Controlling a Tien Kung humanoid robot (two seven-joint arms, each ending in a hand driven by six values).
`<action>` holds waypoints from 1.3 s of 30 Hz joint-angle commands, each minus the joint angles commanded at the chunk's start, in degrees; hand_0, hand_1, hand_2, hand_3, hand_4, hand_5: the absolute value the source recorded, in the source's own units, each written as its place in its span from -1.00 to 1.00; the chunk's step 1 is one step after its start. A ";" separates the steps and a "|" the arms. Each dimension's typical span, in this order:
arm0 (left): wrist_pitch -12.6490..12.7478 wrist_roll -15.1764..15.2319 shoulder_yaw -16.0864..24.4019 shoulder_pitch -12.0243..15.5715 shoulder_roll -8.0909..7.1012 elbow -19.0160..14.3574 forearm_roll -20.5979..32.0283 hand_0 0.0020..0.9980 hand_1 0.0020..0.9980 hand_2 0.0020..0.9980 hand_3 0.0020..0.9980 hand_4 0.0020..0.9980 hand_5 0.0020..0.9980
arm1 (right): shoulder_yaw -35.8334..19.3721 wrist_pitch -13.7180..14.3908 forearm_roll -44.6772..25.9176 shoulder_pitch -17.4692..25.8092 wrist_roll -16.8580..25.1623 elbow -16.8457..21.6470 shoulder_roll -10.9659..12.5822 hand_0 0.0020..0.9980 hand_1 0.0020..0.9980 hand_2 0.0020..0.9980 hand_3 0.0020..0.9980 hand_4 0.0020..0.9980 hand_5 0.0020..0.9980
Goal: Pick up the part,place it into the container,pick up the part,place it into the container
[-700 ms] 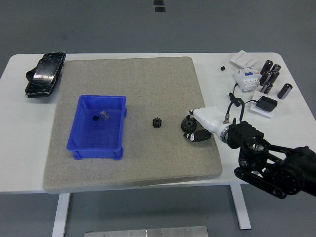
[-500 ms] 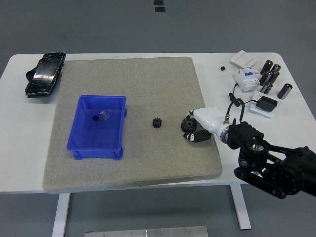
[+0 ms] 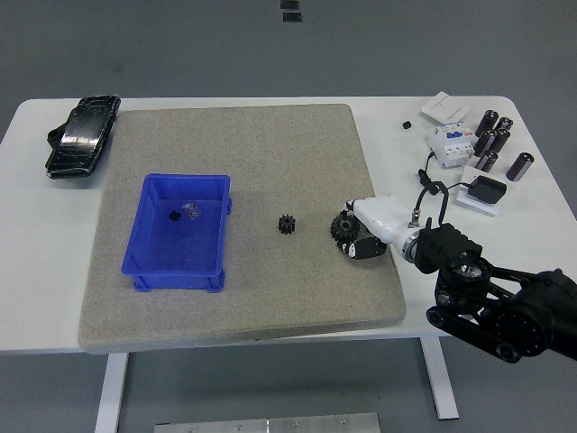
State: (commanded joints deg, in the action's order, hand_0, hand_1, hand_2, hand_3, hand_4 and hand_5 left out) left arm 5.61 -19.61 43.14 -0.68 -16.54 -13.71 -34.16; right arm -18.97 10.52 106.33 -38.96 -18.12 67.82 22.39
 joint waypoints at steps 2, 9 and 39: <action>0.01 0.01 -0.02 0.01 0.03 0.00 0.03 0.36 0.32 0.26 0.17 0.42 -0.42 | -0.18 0.36 0.04 -0.01 0.06 0.24 0.02 -0.45 -0.08 -0.13 0.19 0.12 -0.68; 0.02 -0.10 0.15 0.06 0.07 -0.04 -0.15 0.36 0.32 0.26 0.17 0.42 -0.42 | -1.42 1.23 0.82 -1.10 -0.36 3.91 -0.30 -0.45 -0.08 -0.15 0.18 0.10 -0.69; -0.14 -1.06 1.56 0.05 -0.07 -0.27 -2.55 0.36 0.32 0.26 0.17 0.43 -0.41 | 9.05 4.51 4.14 -13.17 -4.37 4.14 -20.63 -0.39 0.03 0.08 0.24 0.04 -0.56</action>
State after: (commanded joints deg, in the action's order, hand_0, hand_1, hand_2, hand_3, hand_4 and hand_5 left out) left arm 5.47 -20.67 44.70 -0.63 -16.61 -13.99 -36.71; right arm -9.92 15.03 110.48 -52.13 -22.50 71.96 1.76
